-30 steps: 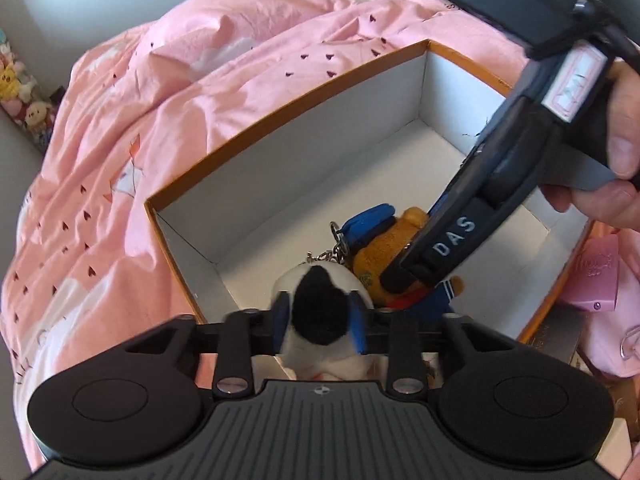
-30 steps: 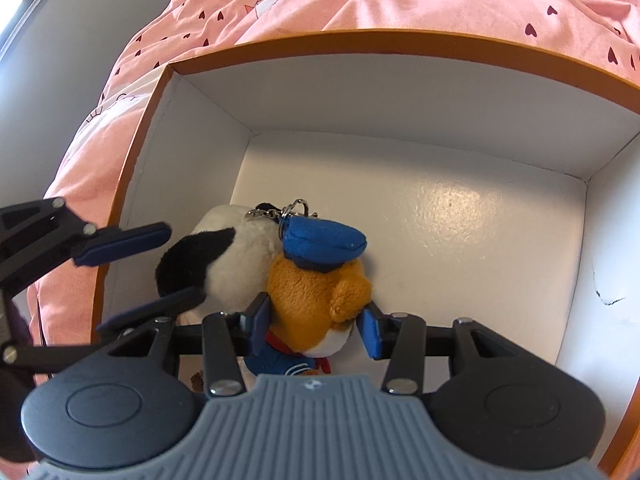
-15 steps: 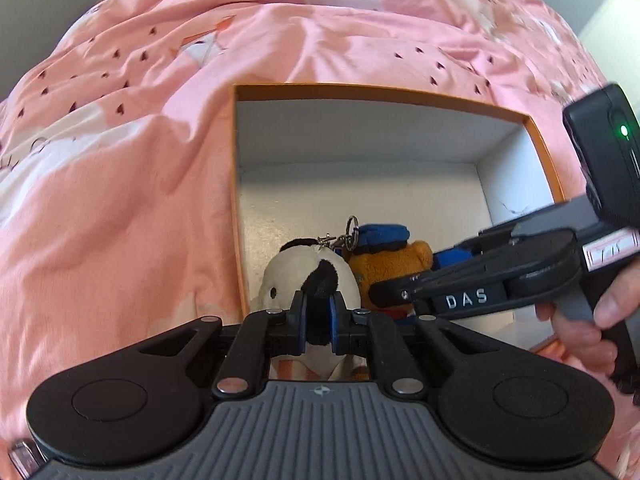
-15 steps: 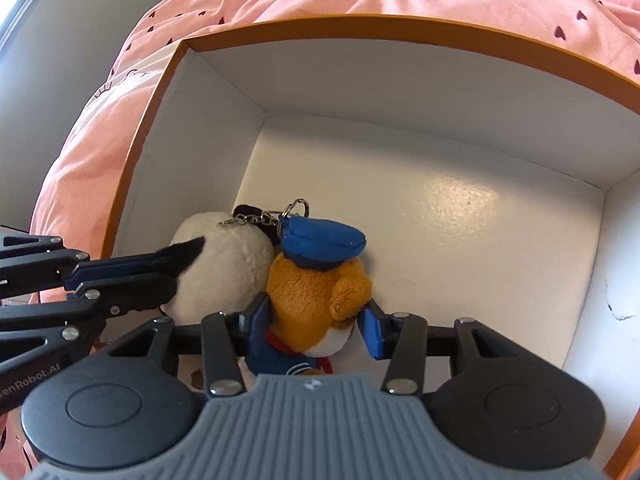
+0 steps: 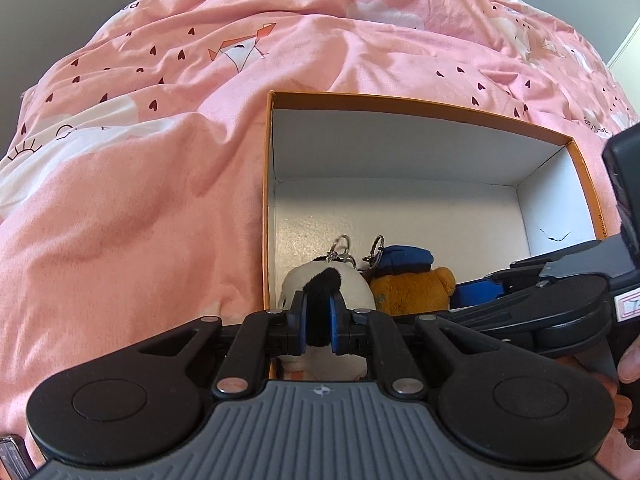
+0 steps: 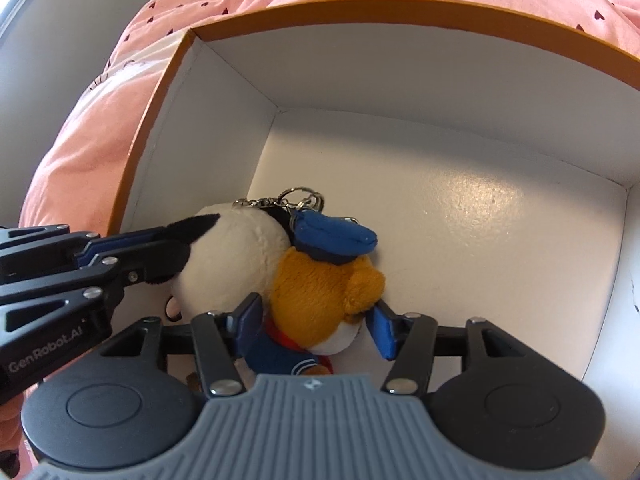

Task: Organize objects
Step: 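Lower both plushes with both tools onto the box floor, then open both tools and lift them out of the box, then move left tool to the pink card wallet beside the box, then close left tool on the pink card wallet and lift it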

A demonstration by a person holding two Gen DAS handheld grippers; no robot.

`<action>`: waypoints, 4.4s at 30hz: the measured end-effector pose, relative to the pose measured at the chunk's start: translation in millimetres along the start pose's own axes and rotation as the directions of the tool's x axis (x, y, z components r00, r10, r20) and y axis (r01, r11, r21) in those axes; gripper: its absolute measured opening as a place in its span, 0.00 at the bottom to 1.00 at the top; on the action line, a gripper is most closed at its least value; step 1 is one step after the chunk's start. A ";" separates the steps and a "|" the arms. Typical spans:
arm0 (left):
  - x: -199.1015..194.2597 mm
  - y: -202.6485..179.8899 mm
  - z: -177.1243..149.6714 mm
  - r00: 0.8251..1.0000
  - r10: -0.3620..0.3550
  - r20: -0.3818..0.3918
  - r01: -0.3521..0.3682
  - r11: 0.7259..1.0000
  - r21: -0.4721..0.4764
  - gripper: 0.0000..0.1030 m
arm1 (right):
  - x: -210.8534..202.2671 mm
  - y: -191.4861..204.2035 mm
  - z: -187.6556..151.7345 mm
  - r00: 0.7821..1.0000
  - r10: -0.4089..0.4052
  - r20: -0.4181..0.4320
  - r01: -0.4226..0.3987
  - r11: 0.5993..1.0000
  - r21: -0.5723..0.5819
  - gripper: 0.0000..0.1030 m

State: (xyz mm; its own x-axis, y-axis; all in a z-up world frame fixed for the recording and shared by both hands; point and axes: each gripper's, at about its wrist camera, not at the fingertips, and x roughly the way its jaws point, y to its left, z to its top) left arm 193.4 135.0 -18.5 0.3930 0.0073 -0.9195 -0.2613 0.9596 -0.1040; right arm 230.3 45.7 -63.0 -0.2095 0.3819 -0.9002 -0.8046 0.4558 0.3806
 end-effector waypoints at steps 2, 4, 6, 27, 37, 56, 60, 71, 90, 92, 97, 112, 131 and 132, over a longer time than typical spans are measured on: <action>0.3 0.6 0.2 1.000 -0.004 0.000 0.004 1.000 -0.001 0.11 | -6.5 0.7 -2.3 1.000 -0.006 0.023 0.006 1.000 0.004 0.64; 0.0 0.1 -0.2 1.000 -0.005 0.002 0.005 1.000 0.002 0.11 | -13.2 4.8 -3.9 0.998 -0.041 0.054 0.041 0.999 -0.011 0.64; -0.3 -0.4 -0.9 1.000 -0.005 0.005 0.005 1.000 0.005 0.12 | -20.0 5.9 -7.2 0.995 -0.063 0.080 0.065 0.998 -0.022 0.59; -9.2 -3.7 -8.6 0.996 -0.059 0.060 0.056 0.997 0.048 0.29 | -22.3 9.9 -19.4 0.988 -0.044 0.147 0.049 0.998 -0.032 0.38; -58.7 -17.1 -29.6 0.976 -0.135 0.173 0.119 0.988 0.100 0.35 | -62.4 13.9 -45.6 0.967 -0.076 0.245 0.091 0.995 -0.049 0.41; -73.6 -41.8 -138.0 0.966 -0.244 -0.083 0.257 0.937 0.238 0.48 | -107.1 -1.5 -218.0 0.955 -0.034 0.295 -0.030 0.977 0.210 0.49; -81.2 -49.0 -154.3 0.962 -0.259 -0.089 0.274 0.920 0.281 0.48 | -95.2 5.4 -236.7 0.963 -0.075 0.258 0.014 0.973 0.230 0.48; -69.0 -73.7 -149.4 0.942 -0.327 -0.075 0.335 0.903 0.269 0.49 | -102.1 -12.3 -260.1 0.934 -0.262 0.243 0.186 0.937 0.295 0.48; -43.6 -120.1 -136.5 0.928 -0.351 -0.122 0.371 0.865 0.336 0.49 | -91.3 -51.2 -251.9 0.934 -0.300 0.192 0.230 0.919 0.320 0.36; -38.7 -127.7 -135.3 0.931 -0.343 -0.126 0.365 0.857 0.363 0.49 | -88.2 -53.2 -247.2 0.935 -0.303 0.185 0.240 0.923 0.302 0.31; -26.7 -149.7 -134.8 0.941 -0.321 -0.112 0.334 0.816 0.472 0.49 | -85.5 -64.2 -241.6 0.947 -0.266 0.178 0.200 0.926 0.319 0.26; 8.5 -206.6 -165.1 0.986 -0.162 0.040 0.061 0.572 0.818 0.49 | -96.5 -68.6 -245.3 0.964 -0.221 0.150 0.168 0.938 0.303 0.26; -20.5 -194.8 -159.6 0.963 -0.213 0.164 0.018 0.659 0.752 0.23 | -114.3 -49.3 -255.2 0.958 -0.233 0.165 0.198 0.959 0.204 0.37; -25.5 -191.5 -159.5 0.960 -0.221 0.170 0.023 0.672 0.740 0.22 | -115.0 -43.9 -255.8 0.959 -0.235 0.160 0.207 0.963 0.174 0.40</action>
State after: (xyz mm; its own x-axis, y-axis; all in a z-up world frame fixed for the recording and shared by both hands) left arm 92.8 -93.9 -35.6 0.5852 -0.1567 -0.7956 0.4863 0.8530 0.1897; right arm 147.6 -223.9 -30.3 0.0772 0.3871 -0.9188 -0.7210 0.6582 0.2167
